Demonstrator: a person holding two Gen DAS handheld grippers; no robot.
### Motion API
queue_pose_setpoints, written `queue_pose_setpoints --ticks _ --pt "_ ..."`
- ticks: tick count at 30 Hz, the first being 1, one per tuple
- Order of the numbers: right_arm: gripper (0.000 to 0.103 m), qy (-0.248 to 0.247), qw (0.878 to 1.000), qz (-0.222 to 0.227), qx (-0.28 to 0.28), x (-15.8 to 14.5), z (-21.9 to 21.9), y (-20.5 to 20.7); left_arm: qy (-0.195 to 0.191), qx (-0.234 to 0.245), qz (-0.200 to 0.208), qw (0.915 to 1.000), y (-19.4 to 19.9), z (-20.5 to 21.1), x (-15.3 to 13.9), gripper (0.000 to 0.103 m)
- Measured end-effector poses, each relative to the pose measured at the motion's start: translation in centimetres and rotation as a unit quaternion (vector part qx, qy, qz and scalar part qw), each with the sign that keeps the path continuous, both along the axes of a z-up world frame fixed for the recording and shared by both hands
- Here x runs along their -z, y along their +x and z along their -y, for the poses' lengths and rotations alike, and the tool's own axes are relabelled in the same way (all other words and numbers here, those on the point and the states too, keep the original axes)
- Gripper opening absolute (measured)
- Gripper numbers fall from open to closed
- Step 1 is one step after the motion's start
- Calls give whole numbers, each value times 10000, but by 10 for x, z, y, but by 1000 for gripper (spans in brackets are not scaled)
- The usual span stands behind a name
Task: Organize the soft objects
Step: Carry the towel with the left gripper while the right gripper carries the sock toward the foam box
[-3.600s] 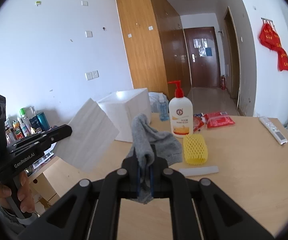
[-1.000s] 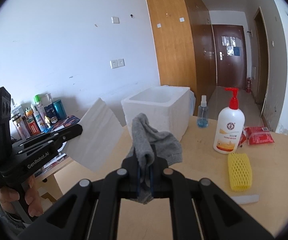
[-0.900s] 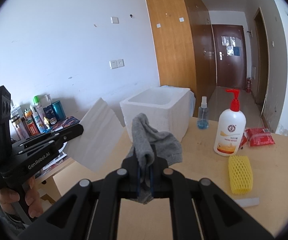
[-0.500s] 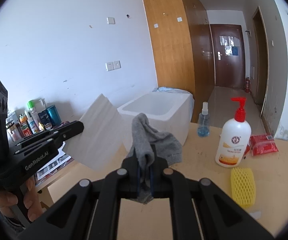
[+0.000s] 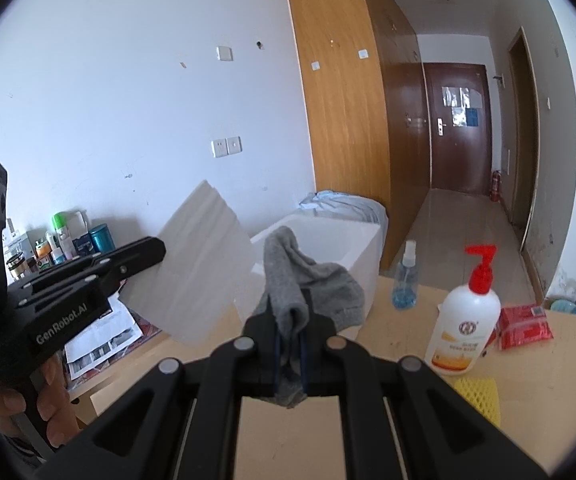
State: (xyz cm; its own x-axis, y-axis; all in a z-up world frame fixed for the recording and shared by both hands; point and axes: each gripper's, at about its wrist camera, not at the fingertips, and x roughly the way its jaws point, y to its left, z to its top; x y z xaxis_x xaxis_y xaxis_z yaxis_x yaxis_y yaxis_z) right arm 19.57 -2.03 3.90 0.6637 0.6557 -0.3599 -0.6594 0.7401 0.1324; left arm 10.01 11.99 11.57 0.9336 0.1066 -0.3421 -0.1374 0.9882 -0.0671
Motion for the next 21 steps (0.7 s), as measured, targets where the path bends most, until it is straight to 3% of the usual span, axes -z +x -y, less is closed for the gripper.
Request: queue_pose_setpoints --ticks 10,21 --pt "10 126 9998 129 -80 -19 -2 26 39 183 178 9997 22 4 -28 1" --pt "10 179 9996 127 -166 -20 -17 56 -22 76 167 9998 62 -5 -35 1"
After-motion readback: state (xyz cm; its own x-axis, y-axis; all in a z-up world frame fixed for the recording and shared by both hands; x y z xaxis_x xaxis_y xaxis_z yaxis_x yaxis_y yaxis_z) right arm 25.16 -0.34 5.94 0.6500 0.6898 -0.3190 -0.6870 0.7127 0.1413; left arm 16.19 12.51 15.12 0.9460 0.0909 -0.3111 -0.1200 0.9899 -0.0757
